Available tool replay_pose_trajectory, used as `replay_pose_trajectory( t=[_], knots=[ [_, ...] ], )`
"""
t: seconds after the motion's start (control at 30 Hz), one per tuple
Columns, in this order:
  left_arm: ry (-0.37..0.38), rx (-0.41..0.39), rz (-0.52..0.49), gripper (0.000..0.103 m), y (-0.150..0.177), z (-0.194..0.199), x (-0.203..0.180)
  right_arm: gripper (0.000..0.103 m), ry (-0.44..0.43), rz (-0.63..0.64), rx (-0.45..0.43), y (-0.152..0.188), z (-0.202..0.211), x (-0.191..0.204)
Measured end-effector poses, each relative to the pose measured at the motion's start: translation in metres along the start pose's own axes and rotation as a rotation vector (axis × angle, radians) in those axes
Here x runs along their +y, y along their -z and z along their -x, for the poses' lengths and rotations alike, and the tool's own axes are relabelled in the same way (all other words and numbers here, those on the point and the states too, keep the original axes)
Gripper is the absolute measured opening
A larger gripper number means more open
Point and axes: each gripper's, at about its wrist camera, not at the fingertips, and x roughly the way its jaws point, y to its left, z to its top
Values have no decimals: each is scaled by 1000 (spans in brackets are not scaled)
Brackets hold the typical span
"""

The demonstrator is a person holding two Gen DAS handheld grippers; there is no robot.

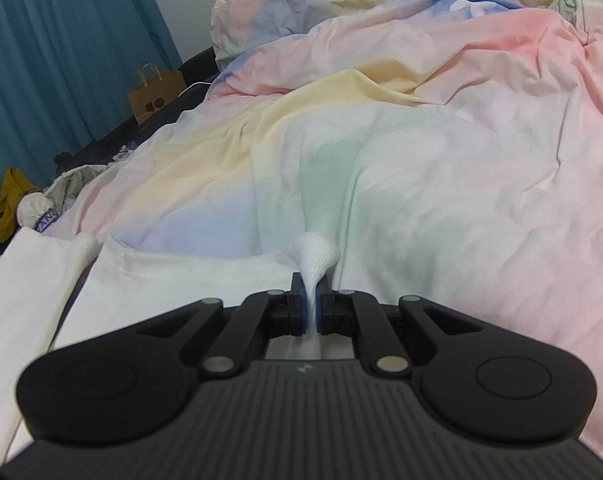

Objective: Fold clothes

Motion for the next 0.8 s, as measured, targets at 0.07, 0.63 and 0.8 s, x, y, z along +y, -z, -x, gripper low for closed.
replay_pose_trajectory(
  t=[0.07, 0.63, 0.8],
  knots=[
    [9, -2, 26, 87, -4, 0, 2, 8, -1, -2, 1, 0, -1, -1],
    [61, -139, 16, 24, -13, 28, -10, 8, 5, 79, -30, 1, 16, 6],
    [170, -270, -75, 17, 7, 69, -25, 8, -35, 31, -97, -6, 32, 7]
  ],
)
